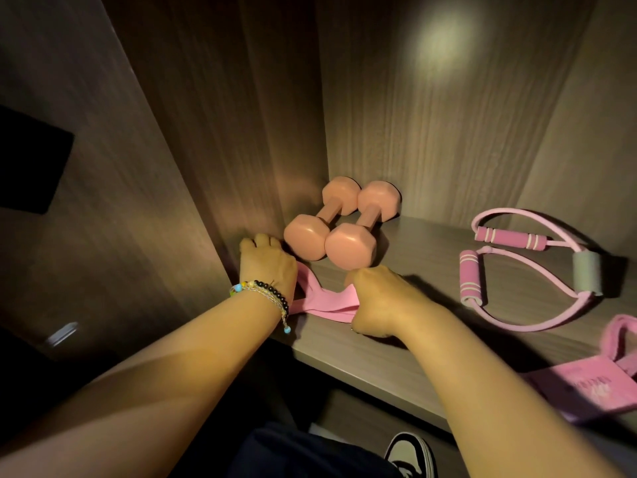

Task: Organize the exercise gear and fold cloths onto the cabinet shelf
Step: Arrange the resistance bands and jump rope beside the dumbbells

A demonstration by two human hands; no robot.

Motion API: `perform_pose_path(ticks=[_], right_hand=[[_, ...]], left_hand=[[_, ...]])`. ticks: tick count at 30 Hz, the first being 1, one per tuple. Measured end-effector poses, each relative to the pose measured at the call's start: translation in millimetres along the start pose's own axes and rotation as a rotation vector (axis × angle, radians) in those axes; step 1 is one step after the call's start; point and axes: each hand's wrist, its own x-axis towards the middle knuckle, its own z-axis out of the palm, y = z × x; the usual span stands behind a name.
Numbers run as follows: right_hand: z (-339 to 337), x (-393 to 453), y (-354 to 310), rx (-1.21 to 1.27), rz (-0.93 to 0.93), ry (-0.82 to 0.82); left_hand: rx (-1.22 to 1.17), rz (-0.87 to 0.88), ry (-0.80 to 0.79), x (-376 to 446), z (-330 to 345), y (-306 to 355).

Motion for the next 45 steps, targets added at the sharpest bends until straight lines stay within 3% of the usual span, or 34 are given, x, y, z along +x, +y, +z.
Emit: perform_pose_path(ticks=[7, 12, 18, 26, 31, 35, 45], right_hand=[[6, -12, 7, 0.118, -0.045, 0.089], [1, -51, 13, 0.222, -0.085, 0.2], [3, -108, 46, 0.13, 0.031, 0.27], [-4, -162, 95, 0.195, 0.216, 0.379], [-22, -172, 144, 0.278, 0.413, 0.385], [-23, -170, 175, 0.265, 0.479, 0.465], [-26, -138, 174, 0.323, 0.261, 0.606]], left_hand=[[-0.23, -0.011, 0.114, -28, -6, -5], [-0.574, 0.03, 0.319, -62, -41, -12], [-0.975, 0.137, 0.475, -129, -80, 15], [-1.299, 0.313, 0.337, -166, -81, 103], [-1.121, 0.558, 0.359, -161, -97, 147], [-1.02, 0.62, 0.255, -149, -104, 169], [-0.85, 0.652, 0.246, -145, -126, 194]])
